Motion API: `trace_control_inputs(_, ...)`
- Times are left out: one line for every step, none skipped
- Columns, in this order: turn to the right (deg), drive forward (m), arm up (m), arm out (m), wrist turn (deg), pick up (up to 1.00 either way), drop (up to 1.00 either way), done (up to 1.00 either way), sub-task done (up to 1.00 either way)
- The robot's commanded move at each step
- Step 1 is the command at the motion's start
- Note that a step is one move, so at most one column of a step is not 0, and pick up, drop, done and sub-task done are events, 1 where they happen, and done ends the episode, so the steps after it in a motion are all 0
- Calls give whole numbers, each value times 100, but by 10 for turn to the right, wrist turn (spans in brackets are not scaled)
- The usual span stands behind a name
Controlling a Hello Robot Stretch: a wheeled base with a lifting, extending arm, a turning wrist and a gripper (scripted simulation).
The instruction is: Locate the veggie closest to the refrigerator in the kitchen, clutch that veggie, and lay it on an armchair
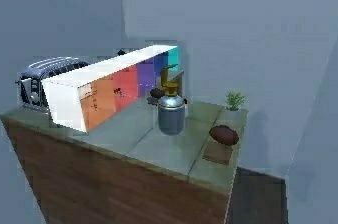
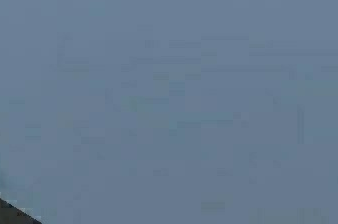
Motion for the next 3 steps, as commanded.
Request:
trace_control_inputs(-300, 0, 0, 0, 0, 0, 0, 0, 0)
trace_control_inputs(0, 35, 0, 0, 0, 0, 0, 0, 0)
trace_control_inputs(-450, 0, 0, 0, 0, 0, 0, 0, 0)
